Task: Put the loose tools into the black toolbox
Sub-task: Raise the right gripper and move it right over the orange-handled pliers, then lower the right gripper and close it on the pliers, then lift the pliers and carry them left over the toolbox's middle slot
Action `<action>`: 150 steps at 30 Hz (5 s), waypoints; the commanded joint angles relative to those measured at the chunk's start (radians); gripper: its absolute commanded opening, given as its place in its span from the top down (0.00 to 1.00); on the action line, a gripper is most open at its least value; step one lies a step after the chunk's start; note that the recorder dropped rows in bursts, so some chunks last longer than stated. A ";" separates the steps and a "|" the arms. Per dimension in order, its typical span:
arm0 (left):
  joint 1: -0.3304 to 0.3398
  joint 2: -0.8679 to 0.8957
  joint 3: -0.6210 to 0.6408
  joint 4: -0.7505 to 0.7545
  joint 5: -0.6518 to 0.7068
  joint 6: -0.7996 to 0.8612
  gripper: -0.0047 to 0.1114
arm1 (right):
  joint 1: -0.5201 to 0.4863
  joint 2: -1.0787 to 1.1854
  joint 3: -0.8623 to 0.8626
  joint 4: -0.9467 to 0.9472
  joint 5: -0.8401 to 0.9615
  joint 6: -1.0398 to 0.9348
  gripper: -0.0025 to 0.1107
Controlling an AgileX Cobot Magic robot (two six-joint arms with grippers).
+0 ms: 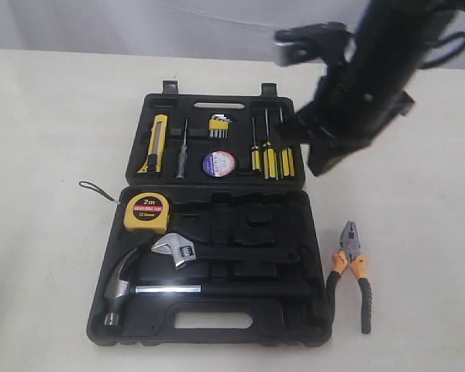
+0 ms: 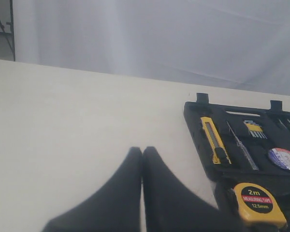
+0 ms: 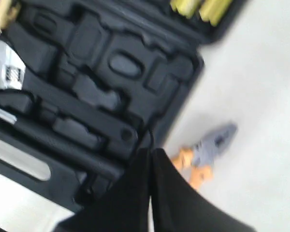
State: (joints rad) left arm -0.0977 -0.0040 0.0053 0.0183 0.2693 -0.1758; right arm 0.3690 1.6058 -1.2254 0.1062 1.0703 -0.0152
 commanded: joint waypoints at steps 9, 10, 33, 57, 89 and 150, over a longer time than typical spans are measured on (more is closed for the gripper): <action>-0.006 0.004 -0.005 0.003 0.001 -0.001 0.96 | -0.065 -0.170 0.437 -0.141 -0.281 0.327 0.98; -0.006 0.004 -0.005 0.003 0.001 -0.001 0.96 | -0.065 -0.164 0.437 -0.141 -0.295 0.366 0.98; -0.006 0.004 -0.005 0.003 0.001 -0.001 0.96 | -0.065 0.123 0.437 -0.203 -0.558 0.564 0.40; -0.006 0.004 -0.005 0.003 0.001 -0.001 0.96 | -0.065 0.153 0.437 -0.294 -0.609 0.673 0.40; -0.006 0.004 -0.005 0.003 0.001 -0.001 0.96 | -0.065 0.140 0.435 -0.307 -0.482 0.440 0.98; -0.006 0.004 -0.005 -0.003 0.001 -0.001 0.96 | 0.310 0.294 -0.052 -0.114 -0.463 -0.768 0.98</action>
State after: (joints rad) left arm -0.0977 -0.0040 0.0053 0.0183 0.2693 -0.1758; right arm 0.6822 1.8901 -1.2768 0.0000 0.6228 -0.7424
